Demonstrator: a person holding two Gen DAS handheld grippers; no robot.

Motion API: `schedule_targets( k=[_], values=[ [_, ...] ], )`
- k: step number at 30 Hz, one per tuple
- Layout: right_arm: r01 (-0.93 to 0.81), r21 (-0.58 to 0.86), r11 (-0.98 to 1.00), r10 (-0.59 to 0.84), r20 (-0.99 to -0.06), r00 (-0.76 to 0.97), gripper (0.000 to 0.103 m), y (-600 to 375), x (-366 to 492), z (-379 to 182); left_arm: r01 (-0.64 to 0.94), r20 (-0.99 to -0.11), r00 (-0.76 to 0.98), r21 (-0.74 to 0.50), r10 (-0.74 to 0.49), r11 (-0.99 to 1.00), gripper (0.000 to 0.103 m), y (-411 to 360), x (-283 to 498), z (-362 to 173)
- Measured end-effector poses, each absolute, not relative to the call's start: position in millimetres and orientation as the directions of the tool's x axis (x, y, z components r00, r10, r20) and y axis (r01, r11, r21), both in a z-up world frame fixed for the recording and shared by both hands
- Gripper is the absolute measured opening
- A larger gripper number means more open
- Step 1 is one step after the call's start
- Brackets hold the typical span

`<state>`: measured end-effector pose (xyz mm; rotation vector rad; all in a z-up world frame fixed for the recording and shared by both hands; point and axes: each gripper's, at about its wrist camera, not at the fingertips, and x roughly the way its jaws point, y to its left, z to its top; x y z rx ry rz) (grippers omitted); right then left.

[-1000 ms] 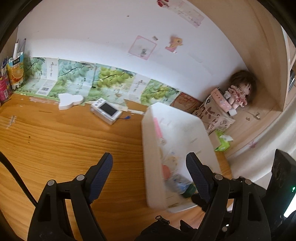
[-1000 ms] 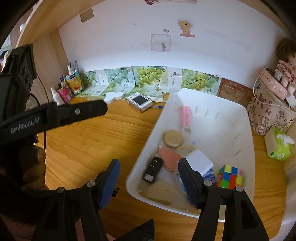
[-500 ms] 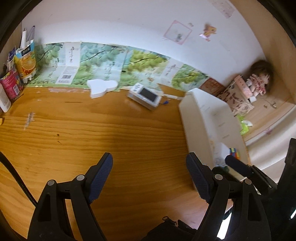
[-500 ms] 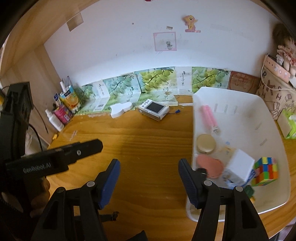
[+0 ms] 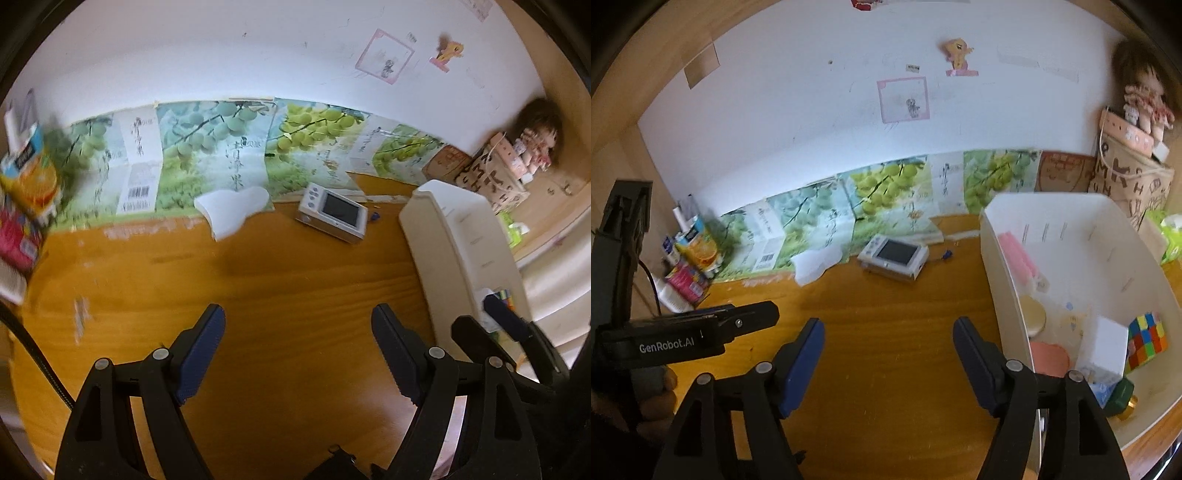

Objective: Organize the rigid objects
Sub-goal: 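Withdraw both open tools from the tray toward the white card and white device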

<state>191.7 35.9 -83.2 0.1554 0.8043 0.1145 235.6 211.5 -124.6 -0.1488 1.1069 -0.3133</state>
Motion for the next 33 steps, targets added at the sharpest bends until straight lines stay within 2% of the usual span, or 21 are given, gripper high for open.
schedule_targets(
  k=[11,18,23,33],
  values=[
    [-0.097,0.103,0.990,0.141,-0.658,0.739,0.080,55.8,256.0,-98.1,0.177,-0.924,0.347,-0.102,-0.159,0.979,0.084,211.8,318.3,-140.2],
    [-0.191,-0.012,0.981,0.132,-0.681,0.720,0.080,68.2,289.7,-120.5,0.321,-0.954,0.301,0.106,0.005,0.941,0.084,189.6,363.8,-160.6],
    [-0.233,-0.040,0.972,0.135,-0.718,0.683,0.080,71.0,311.0,-135.5,0.369,-0.964,0.259,0.159,0.063,0.915,0.084,182.3,382.0,-182.7],
    [-0.264,-0.050,0.963,0.124,-0.788,0.603,0.080,77.8,340.8,-169.6,0.342,-0.982,0.167,0.141,0.088,0.929,0.085,186.5,404.8,-215.1]
  ],
)
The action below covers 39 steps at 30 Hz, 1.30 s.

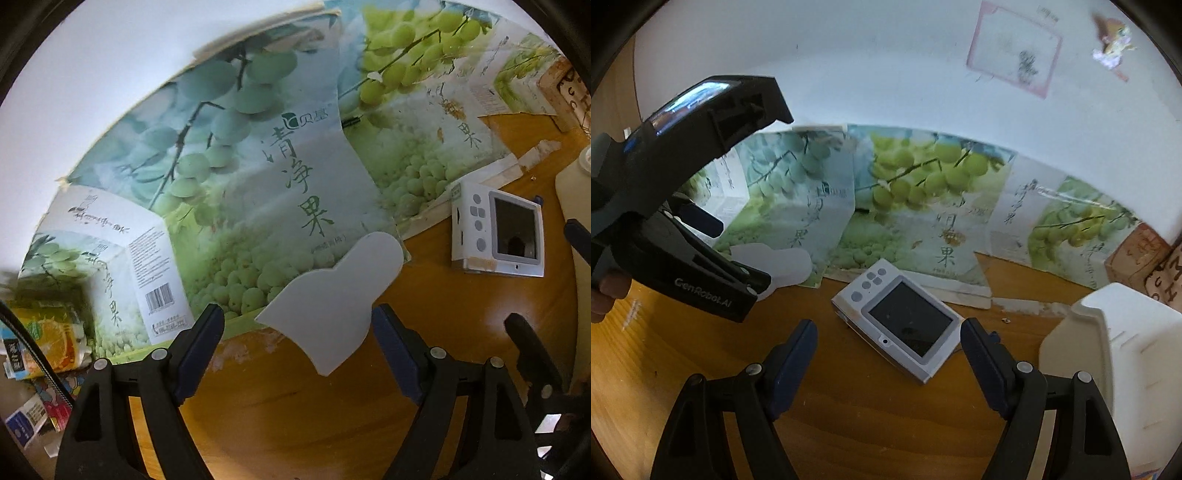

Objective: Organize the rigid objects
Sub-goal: 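Withdraw both open tools from the tray toward the white card and white device, then grasp the white heart-shaped card with the left tool while the right tool grasps the white device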

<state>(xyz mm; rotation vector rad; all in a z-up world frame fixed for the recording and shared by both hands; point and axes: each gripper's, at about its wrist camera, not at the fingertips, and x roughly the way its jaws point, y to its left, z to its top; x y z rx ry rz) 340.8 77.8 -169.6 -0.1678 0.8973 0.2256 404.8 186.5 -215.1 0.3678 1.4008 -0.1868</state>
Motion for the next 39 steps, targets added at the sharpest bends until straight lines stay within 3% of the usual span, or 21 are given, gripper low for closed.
schedule_targets(
  k=[8,18,21,26,39],
  values=[
    [-0.272,-0.051,0.961,0.112,-0.827,0.551,0.080,82.7,359.6,-186.8,0.348,-0.990,0.118,0.115,0.078,0.930,0.086,183.9,419.1,-230.1],
    [-0.274,-0.161,0.948,0.030,-0.812,0.582,0.081,91.9,368.7,-194.1,0.308,-0.998,0.061,0.000,-0.020,0.952,0.086,180.4,443.1,-233.1],
    [-0.260,-0.161,0.952,0.022,-0.811,0.584,0.081,90.6,371.4,-193.5,0.306,-0.998,0.062,-0.010,-0.030,0.952,0.082,180.8,444.1,-234.5],
    [-0.221,-0.140,0.965,0.015,-0.814,0.581,0.081,85.6,379.5,-193.6,0.295,-0.996,0.081,-0.012,-0.038,0.955,0.060,187.3,442.5,-228.6],
    [-0.163,-0.097,0.982,0.005,-0.848,0.531,0.082,70.9,400.0,-194.8,0.186,-0.990,0.054,-0.120,-0.132,0.975,0.059,218.8,400.7,-216.8]
  ],
)
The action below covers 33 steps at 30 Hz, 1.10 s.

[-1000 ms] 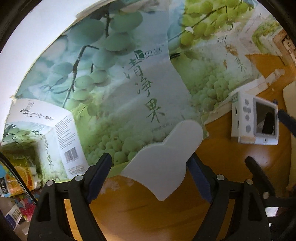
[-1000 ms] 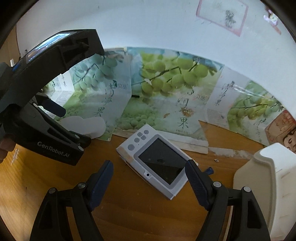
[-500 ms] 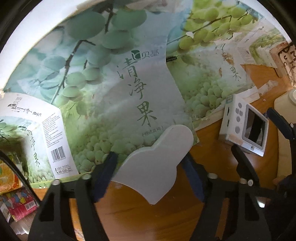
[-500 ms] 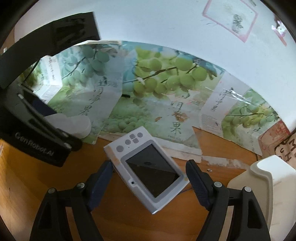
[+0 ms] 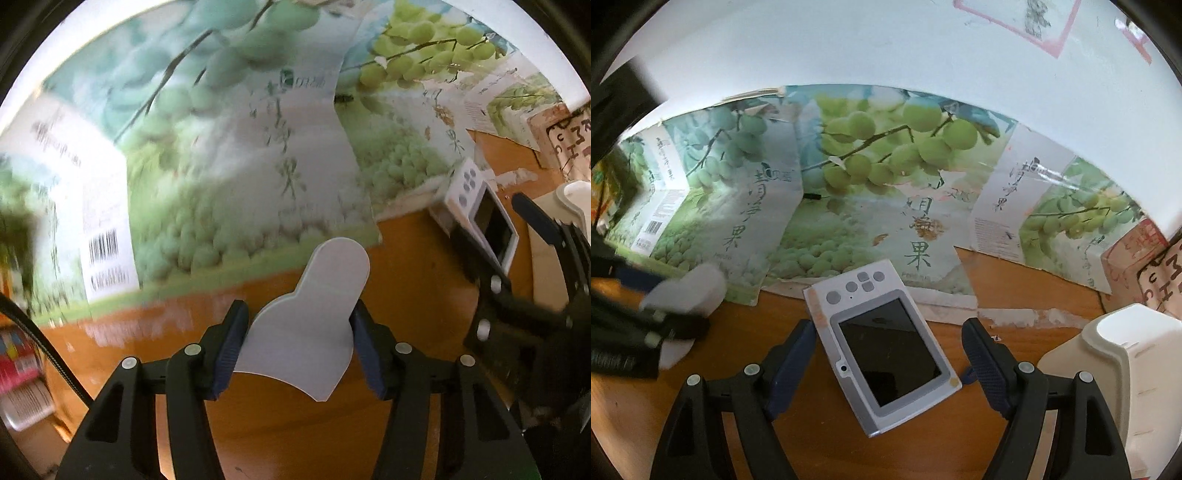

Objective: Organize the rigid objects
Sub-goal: 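Grasp the white heart-shaped card with the left tool while the right tool grasps the white device, then carry the white card and white device toward the tray with both tools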

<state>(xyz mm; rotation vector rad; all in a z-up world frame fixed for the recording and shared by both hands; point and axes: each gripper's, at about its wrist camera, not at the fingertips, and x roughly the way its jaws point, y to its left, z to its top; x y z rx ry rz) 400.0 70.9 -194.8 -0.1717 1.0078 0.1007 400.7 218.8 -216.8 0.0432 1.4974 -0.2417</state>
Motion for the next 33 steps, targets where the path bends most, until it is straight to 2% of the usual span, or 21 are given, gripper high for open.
schedule_targets(
  k=[8,15,19,26,33],
  values=[
    [-0.160,-0.020,0.987,0.053,-0.896,0.440,0.082,60.3,419.7,-210.5,0.091,-0.983,0.061,-0.170,-0.176,0.981,0.059,246.2,354.8,-201.7],
    [-0.144,0.063,0.988,0.123,-0.880,0.460,0.081,48.3,421.9,-213.8,0.045,-0.978,0.099,-0.180,-0.184,0.983,0.059,268.5,322.7,-168.8],
    [-0.154,0.048,0.987,0.118,-0.868,0.482,0.061,52.2,418.8,-208.8,0.027,-0.977,0.109,-0.182,-0.184,0.983,0.059,271.6,310.2,-165.6],
    [-0.157,0.044,0.987,0.112,-0.882,0.458,0.060,64.7,406.1,-207.0,0.009,-0.979,0.102,-0.177,-0.177,0.984,0.059,250.9,297.3,-169.6],
    [-0.148,0.056,0.987,0.113,-0.906,0.407,0.060,78.7,345.4,-206.1,0.009,-0.981,0.079,-0.180,-0.180,0.984,0.059,240.2,279.3,-179.2]
  ],
)
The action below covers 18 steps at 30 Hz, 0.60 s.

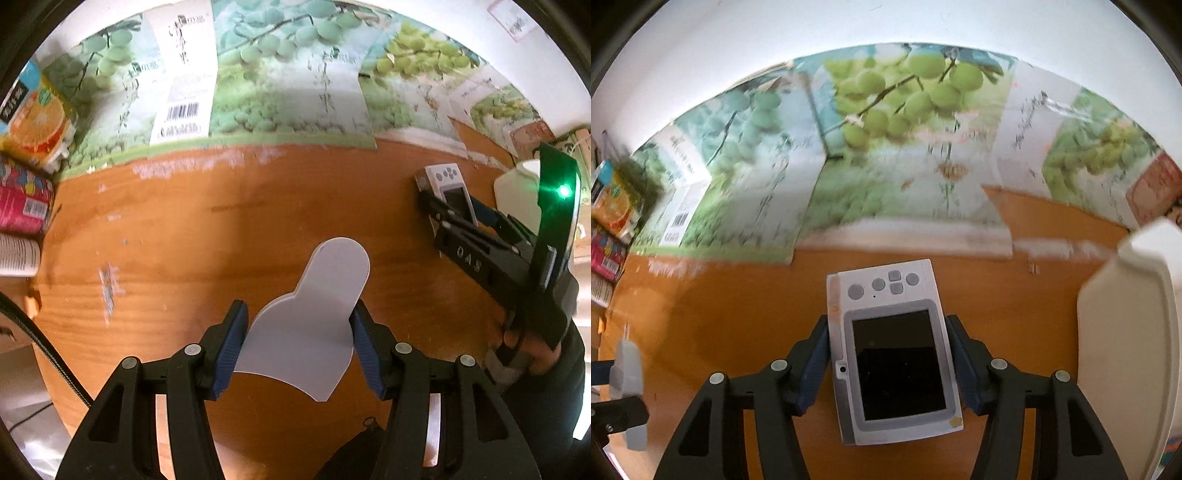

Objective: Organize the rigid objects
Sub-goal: 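Carry the white card and white device toward the tray with both tools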

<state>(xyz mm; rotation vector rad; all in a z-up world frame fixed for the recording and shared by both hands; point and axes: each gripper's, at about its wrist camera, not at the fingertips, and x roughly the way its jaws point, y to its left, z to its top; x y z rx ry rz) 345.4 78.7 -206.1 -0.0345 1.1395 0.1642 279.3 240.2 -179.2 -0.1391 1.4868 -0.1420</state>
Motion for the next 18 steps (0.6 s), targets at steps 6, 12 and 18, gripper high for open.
schedule_targets(
  k=[6,12,18],
  values=[
    [-0.178,0.050,0.983,0.113,-0.926,0.360,0.060,84.6,288.1,-207.4,0.032,-0.988,0.027,-0.151,-0.152,0.988,0.059,228.0,258.8,-193.9],
    [-0.197,0.045,0.979,0.097,-0.961,0.260,0.060,82.4,236.3,-203.6,0.057,-0.990,0.002,-0.139,-0.140,0.989,0.059,220.3,238.4,-198.8],
    [-0.231,0.049,0.972,0.088,-0.983,0.161,0.059,78.4,182.2,-201.9,0.079,-0.988,-0.003,-0.153,-0.153,0.985,0.059,213.6,217.2,-194.7]
  ],
)
